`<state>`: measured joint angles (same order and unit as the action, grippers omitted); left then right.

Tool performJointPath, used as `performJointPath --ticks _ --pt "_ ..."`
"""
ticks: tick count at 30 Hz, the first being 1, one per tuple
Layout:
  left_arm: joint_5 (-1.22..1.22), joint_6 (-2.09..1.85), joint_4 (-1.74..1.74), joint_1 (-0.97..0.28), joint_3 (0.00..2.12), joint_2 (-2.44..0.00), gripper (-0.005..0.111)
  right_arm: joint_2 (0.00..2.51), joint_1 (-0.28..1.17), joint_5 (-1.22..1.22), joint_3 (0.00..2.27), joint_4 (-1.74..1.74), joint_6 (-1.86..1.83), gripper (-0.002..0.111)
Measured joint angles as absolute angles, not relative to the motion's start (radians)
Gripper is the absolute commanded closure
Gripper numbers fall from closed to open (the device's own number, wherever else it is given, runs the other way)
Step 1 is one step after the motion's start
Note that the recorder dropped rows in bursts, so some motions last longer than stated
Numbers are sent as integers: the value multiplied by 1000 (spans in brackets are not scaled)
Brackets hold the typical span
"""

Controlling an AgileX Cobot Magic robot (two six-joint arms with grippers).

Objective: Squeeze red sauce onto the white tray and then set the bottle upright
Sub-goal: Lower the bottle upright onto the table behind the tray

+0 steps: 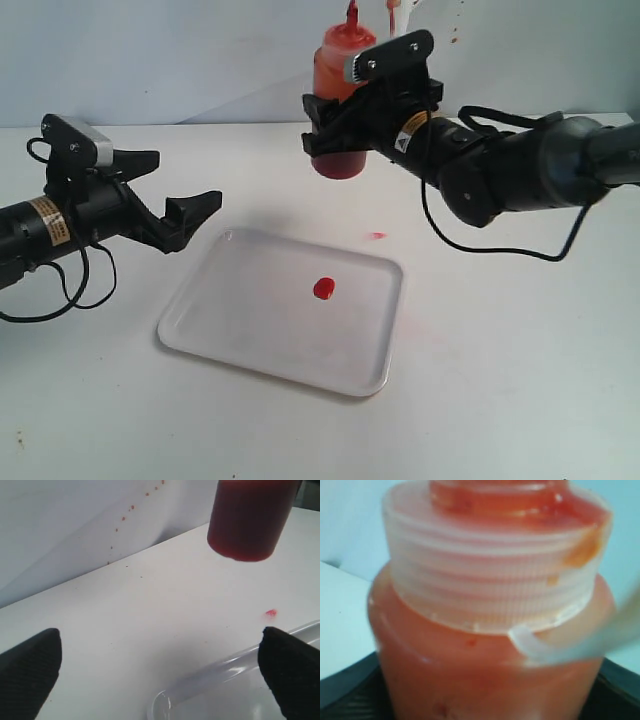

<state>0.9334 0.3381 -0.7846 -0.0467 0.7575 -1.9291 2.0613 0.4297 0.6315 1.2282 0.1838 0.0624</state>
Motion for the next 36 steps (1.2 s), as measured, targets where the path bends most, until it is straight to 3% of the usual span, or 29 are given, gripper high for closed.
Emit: performJointPath --ticks 8,36 --pt "931 340 -793 -41 758 -1929 3 2198 400 570 1343 184 146 108" --pt "931 348 -795 -41 758 -1929 3 2292 360 621 1346 466 210 108"
